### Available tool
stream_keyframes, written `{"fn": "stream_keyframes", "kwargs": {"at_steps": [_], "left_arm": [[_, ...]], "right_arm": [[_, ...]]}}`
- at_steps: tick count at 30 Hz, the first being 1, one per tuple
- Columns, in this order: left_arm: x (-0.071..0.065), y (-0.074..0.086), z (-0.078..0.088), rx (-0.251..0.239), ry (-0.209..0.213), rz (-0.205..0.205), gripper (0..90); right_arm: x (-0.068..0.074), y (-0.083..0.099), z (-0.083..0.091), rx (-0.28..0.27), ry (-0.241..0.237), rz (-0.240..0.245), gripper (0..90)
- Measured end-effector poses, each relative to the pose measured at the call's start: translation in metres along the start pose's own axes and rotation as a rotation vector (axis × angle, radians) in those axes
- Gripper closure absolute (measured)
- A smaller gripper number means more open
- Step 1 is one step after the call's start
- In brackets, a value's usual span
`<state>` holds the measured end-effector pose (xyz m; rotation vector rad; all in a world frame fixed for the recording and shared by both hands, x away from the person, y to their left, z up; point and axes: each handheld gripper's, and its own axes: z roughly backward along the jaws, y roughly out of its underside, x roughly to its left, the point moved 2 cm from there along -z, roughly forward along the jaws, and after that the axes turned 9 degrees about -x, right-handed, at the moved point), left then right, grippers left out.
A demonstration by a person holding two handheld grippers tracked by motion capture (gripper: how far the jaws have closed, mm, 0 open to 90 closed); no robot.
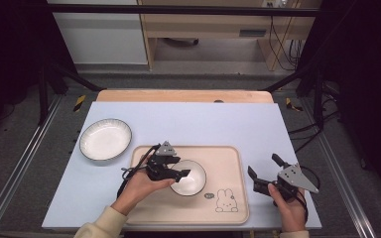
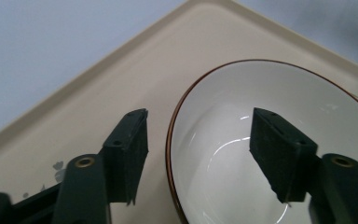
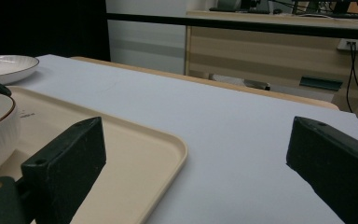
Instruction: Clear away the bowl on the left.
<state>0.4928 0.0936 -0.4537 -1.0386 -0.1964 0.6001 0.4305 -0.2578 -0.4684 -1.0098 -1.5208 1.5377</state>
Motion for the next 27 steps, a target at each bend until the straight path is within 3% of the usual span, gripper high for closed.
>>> {"fn": "stream_keyframes", "kwargs": {"at_steps": [2,4,12,17,20,23,27], "left_arm": [[-0.001,-0.001,-0.001,-0.014,-0.001,-0.002,29.6],[-0.002,-0.002,0.001,-0.023,-0.021,-0.029,26.9],[-0.009,-0.005,0.004,-0.071,-0.011,-0.067,10.2],[-0.011,-0.016,0.012,-0.106,-0.022,-0.096,8.8],[-0.015,-0.021,0.016,-0.114,-0.008,-0.109,8.6],[-0.019,-0.024,0.02,-0.117,0.011,-0.149,6.0],[-0.018,-0.025,0.02,-0.125,0.021,-0.125,5.8]], "right_arm": [[0.0,0.0,0.0,-0.001,-0.001,-0.001,4.7],[0.0,0.0,-0.001,-0.001,0.003,-0.004,4.4],[0.002,-0.002,-0.001,-0.003,0.0,0.003,4.1],[0.003,-0.005,0.001,-0.017,0.002,0.003,3.9],[0.002,-0.005,-0.003,-0.019,0.002,-0.001,3.5],[0.001,-0.004,-0.008,-0.019,0.002,-0.007,3.4],[0.001,-0.002,-0.012,-0.013,-0.01,-0.001,3.5]]}}
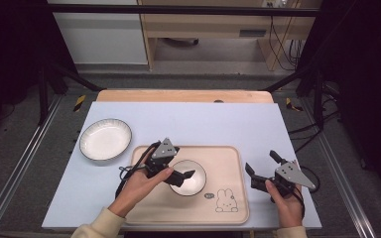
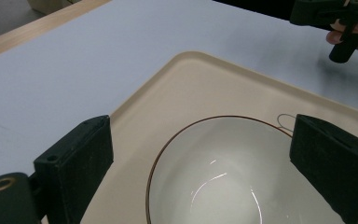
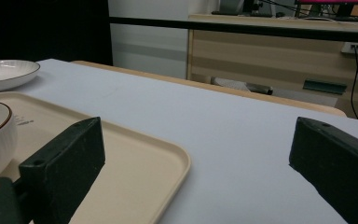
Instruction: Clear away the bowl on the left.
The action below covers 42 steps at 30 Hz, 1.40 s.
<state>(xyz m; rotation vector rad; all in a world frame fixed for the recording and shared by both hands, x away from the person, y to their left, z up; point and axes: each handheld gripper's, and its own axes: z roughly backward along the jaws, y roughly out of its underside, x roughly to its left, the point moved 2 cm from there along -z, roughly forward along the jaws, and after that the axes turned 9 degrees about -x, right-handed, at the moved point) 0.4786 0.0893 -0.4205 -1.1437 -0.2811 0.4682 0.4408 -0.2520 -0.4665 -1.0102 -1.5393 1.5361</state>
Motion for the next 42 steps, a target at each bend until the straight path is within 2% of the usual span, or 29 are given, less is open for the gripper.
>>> {"fn": "stream_keyframes", "kwargs": {"at_steps": [5,9,14,17,20,22,26,28,30,37,39,42], "left_arm": [[0.001,-0.003,0.001,-0.031,-0.021,-0.027,5.5],[0.003,-0.004,0.002,-0.074,-0.014,-0.022,5.9],[0.005,-0.003,0.014,-0.131,-0.027,-0.011,6.1],[0.006,-0.001,0.022,-0.148,-0.02,-0.015,5.8],[0.007,0.0,0.028,-0.184,0.014,0.018,5.2],[0.008,0.0,0.031,-0.187,0.008,0.011,5.1],[0.012,-0.001,0.039,-0.213,-0.005,0.024,5.2],[0.012,-0.002,0.044,-0.228,0.007,0.035,5.2],[0.013,-0.003,0.049,-0.226,0.0,0.021,5.4],[0.017,-0.003,0.062,-0.241,-0.015,0.018,5.2],[0.019,-0.003,0.066,-0.25,-0.009,0.034,5.2],[0.021,-0.005,0.071,-0.255,-0.016,0.03,5.2]], "right_arm": [[0.002,0.0,0.004,0.007,0.001,0.009,3.5],[0.001,-0.003,0.013,-0.009,0.011,0.009,3.4],[-0.003,-0.007,0.019,-0.031,0.036,-0.001,3.3],[-0.004,-0.008,0.019,-0.035,0.043,-0.002,3.3],[-0.004,-0.008,0.019,-0.034,0.041,0.002,3.2],[-0.005,-0.007,0.019,-0.032,0.04,0.002,3.2],[-0.004,-0.008,0.018,-0.036,0.037,0.001,3.2],[-0.003,-0.008,0.018,-0.039,0.034,0.002,3.2],[-0.003,-0.008,0.018,-0.034,0.034,0.007,3.2],[-0.002,-0.009,0.02,-0.042,0.041,0.009,3.2],[-0.003,-0.009,0.019,-0.042,0.042,0.007,3.2],[-0.002,-0.009,0.019,-0.038,0.043,0.007,3.2]]}}
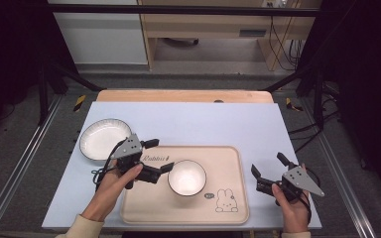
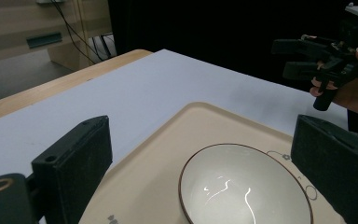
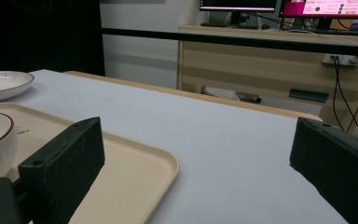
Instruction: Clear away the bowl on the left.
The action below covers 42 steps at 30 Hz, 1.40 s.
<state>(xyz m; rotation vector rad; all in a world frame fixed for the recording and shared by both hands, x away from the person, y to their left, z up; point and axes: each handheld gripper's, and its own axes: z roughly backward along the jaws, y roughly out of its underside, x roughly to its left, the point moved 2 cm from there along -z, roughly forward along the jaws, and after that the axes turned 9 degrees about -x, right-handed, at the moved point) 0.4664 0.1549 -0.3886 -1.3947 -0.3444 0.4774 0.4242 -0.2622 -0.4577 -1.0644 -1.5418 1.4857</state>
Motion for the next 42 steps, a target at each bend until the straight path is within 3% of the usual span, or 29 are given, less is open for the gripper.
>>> {"fn": "stream_keyframes", "kwargs": {"at_steps": [10,13,23,32,42], "left_arm": [[0.01,-0.007,0.019,-0.04,-0.034,0.011,5.2],[0.013,-0.009,0.027,-0.026,-0.052,-0.019,5.2],[0.028,-0.007,0.052,-0.043,-0.106,-0.017,5.2],[0.041,0.005,0.077,-0.056,-0.16,-0.032,5.2],[0.068,0.032,0.11,-0.053,-0.27,-0.022,5.2]], "right_arm": [[0.002,0.0,-0.003,-0.002,-0.001,-0.005,3.2],[0.002,0.001,-0.003,-0.002,-0.004,0.002,3.2],[0.001,0.001,-0.002,-0.002,0.006,-0.004,3.2],[0.001,0.001,-0.002,-0.003,0.005,-0.001,3.2],[0.002,0.001,-0.002,-0.001,0.001,0.001,3.2]]}}
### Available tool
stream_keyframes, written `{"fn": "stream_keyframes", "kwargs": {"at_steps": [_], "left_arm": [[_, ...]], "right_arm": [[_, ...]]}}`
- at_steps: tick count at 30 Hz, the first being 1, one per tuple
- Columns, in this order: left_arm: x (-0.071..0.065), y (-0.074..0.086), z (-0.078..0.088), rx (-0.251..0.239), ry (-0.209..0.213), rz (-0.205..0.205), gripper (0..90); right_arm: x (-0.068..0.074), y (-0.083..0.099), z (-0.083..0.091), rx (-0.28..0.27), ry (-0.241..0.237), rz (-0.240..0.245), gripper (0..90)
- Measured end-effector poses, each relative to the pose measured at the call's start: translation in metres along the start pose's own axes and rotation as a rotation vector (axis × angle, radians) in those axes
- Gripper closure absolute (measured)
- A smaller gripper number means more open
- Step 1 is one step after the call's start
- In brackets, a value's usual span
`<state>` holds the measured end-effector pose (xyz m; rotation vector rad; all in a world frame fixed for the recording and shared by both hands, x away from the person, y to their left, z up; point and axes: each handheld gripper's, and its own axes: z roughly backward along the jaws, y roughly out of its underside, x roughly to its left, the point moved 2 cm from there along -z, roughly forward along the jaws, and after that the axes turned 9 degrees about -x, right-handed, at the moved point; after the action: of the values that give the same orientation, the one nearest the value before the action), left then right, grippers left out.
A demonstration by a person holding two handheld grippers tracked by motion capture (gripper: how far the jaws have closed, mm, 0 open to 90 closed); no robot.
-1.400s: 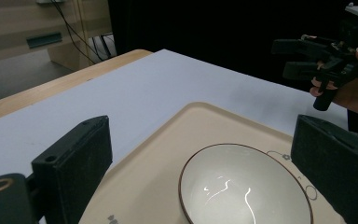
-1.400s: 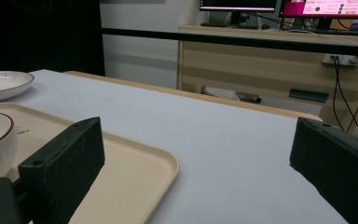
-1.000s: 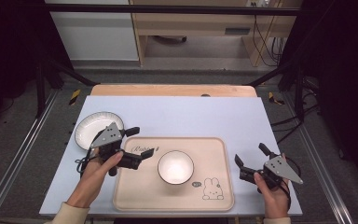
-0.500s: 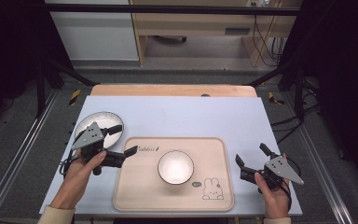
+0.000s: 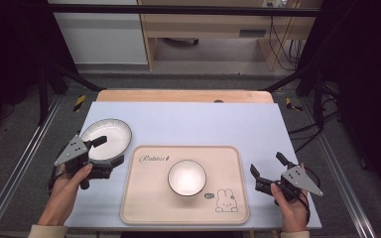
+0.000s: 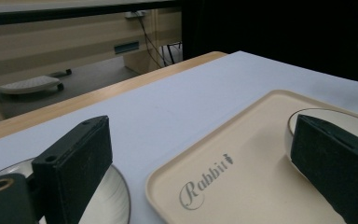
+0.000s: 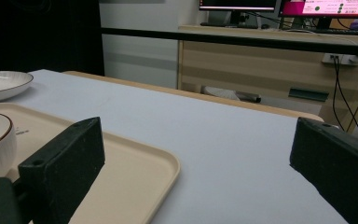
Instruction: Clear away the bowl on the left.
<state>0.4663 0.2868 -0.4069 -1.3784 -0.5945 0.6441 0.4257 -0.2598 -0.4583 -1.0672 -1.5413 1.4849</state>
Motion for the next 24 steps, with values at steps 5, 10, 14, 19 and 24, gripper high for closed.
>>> {"fn": "stream_keyframes", "kwargs": {"at_steps": [5,10,14,19,24], "left_arm": [[0.014,0.017,0.007,0.024,-0.031,0.006,5.2],[0.023,0.031,0.013,0.037,-0.048,0.021,5.2],[0.024,0.038,0.015,0.055,-0.051,0.011,5.3],[0.021,0.049,0.016,0.087,-0.048,0.014,5.3],[0.018,0.06,0.017,0.126,-0.046,0.012,5.3]], "right_arm": [[0.0,0.0,0.0,-0.001,-0.001,0.0,3.2],[0.0,0.001,0.0,0.002,-0.005,0.007,3.3],[0.001,0.001,-0.001,-0.001,-0.009,0.003,3.3],[0.001,0.001,-0.001,0.008,-0.012,-0.003,3.2],[0.001,0.001,-0.001,0.007,-0.014,-0.003,3.2]]}}
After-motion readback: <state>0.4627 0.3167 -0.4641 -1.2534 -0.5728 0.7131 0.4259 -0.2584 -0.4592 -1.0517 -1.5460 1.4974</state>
